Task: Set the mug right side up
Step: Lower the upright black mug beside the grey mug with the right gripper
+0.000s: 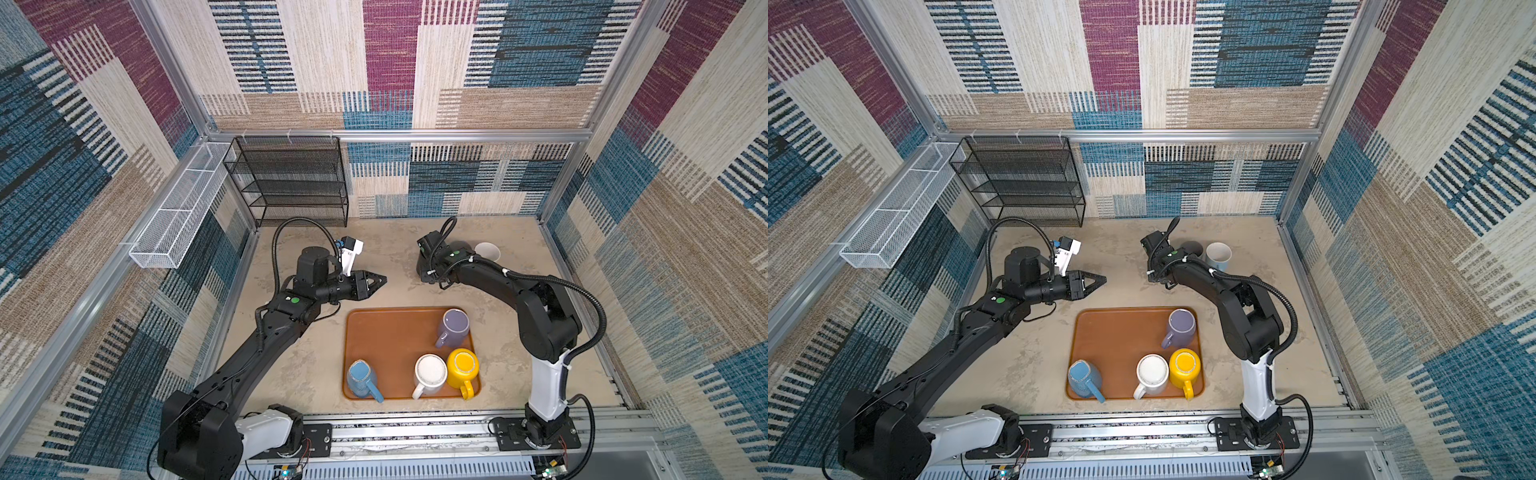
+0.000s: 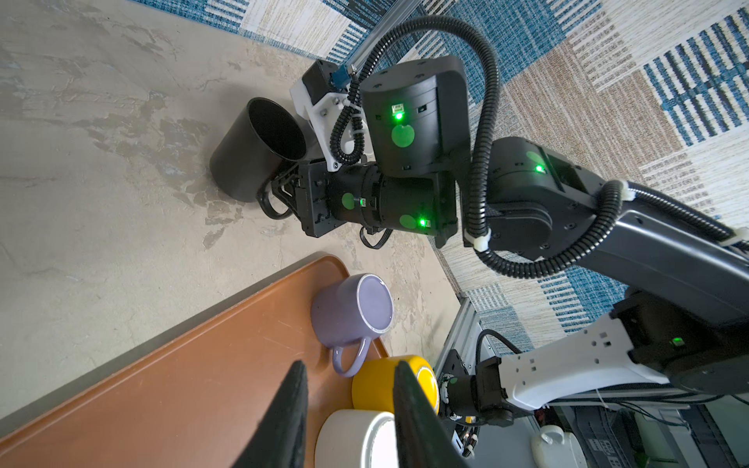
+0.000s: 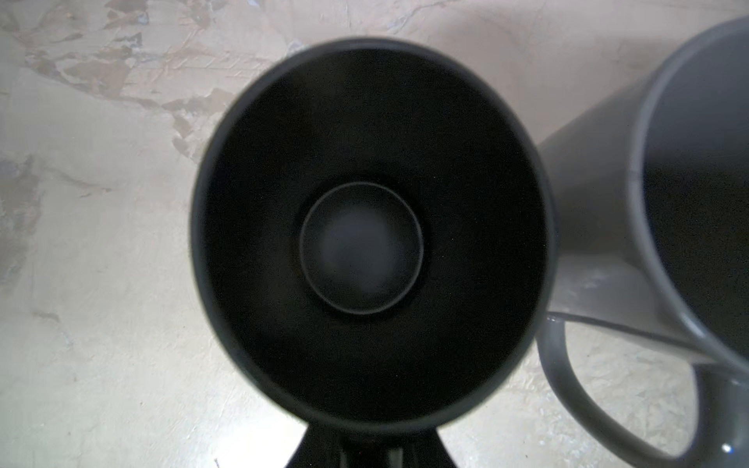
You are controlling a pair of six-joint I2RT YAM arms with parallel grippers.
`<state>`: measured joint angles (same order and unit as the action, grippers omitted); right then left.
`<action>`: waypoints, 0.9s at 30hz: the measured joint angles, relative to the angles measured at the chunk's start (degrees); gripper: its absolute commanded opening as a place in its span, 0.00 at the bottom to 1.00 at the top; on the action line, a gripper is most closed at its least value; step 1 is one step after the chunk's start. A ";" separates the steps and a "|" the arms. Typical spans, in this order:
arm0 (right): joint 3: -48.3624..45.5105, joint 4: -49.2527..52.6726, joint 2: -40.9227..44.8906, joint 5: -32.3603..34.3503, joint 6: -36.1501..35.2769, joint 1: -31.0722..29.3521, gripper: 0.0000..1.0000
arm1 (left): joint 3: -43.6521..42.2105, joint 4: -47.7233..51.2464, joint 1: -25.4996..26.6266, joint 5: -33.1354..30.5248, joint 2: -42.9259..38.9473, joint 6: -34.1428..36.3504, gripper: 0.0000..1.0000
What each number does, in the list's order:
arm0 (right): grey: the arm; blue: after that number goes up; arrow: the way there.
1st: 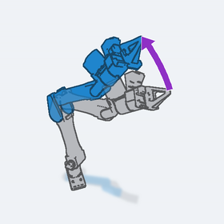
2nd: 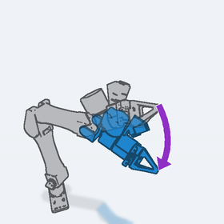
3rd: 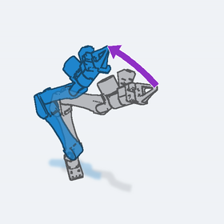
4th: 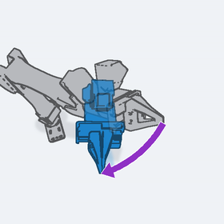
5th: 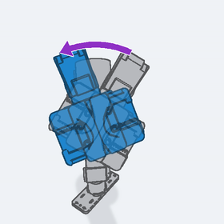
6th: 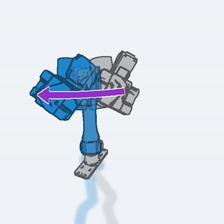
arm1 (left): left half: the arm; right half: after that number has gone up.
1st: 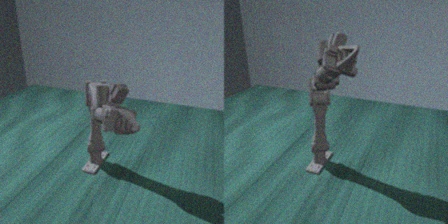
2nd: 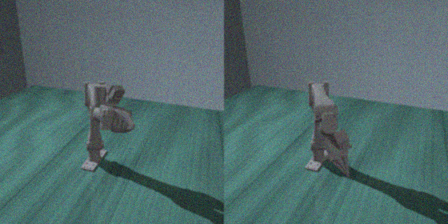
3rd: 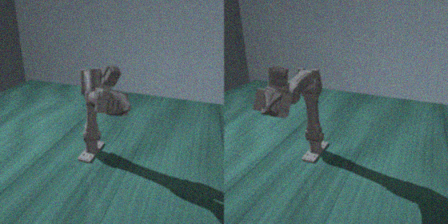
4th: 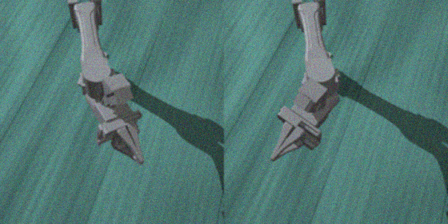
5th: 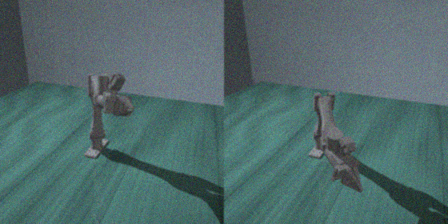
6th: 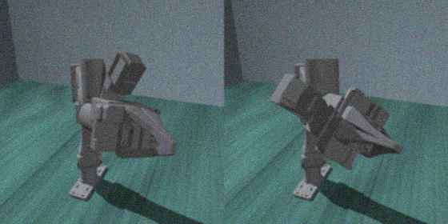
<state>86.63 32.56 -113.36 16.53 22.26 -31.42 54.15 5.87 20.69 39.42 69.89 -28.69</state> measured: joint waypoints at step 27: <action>1.75 0.70 -2.78 1.90 0.87 -0.07 0.00 | -0.28 2.08 0.00 -1.55 -1.75 1.46 0.32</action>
<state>88.38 33.26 -116.14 18.44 23.14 -31.48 53.87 7.94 20.69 37.87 68.14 -27.22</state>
